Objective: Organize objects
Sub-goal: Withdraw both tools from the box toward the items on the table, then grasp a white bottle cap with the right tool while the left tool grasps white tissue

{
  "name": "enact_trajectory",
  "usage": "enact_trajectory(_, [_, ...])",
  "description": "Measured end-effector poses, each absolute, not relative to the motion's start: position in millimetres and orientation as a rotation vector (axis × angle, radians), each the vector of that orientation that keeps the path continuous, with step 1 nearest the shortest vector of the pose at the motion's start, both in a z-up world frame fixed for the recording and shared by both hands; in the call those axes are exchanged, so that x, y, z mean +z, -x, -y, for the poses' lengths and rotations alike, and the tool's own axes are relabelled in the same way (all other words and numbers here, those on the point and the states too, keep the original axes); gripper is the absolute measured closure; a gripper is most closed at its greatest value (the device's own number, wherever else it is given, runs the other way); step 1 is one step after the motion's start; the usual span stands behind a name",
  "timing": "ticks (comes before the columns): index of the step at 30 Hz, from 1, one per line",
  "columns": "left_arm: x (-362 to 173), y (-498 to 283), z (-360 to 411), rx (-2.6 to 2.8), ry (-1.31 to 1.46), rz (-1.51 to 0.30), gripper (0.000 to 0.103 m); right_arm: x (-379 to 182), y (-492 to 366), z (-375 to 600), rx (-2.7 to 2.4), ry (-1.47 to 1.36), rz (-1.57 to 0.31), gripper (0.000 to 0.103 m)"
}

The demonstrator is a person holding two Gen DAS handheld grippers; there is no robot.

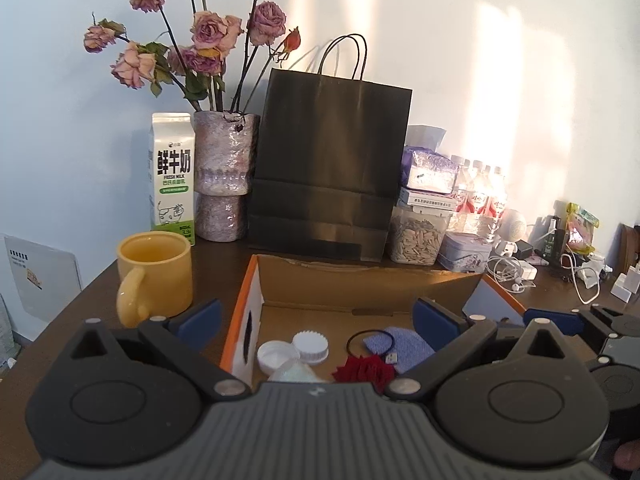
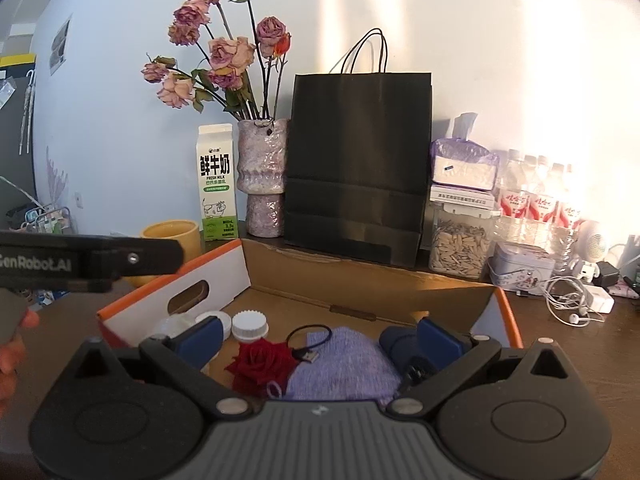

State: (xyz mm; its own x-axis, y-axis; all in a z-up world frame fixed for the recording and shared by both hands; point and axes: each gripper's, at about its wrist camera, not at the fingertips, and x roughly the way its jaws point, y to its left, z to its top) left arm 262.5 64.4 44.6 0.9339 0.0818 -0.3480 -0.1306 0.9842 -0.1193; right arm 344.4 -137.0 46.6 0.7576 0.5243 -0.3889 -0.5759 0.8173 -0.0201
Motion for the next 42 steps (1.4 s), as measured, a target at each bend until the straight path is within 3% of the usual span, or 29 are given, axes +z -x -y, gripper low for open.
enact_trajectory(19, [22,-192,-64,0.124,0.117,-0.44,0.0,24,-280,195,0.565,0.204,-0.443,0.0])
enact_trajectory(33, [7,-154,-66,0.168,0.143,-0.489,0.0,-4,-284,222,0.569,0.209,-0.559,0.0])
enact_trajectory(36, [8,-152,-64,0.17,0.139,-0.488,0.0,-11,-292,219,0.554,0.202,-0.589,0.006])
enact_trajectory(38, [9,-152,-63,0.168,0.134,-0.49,0.0,-15,-297,217,0.559,0.194,-0.611,0.017])
enact_trajectory(42, [10,-155,-59,0.156,0.126,-0.491,0.0,-17,-302,211,0.583,0.189,-0.621,0.03])
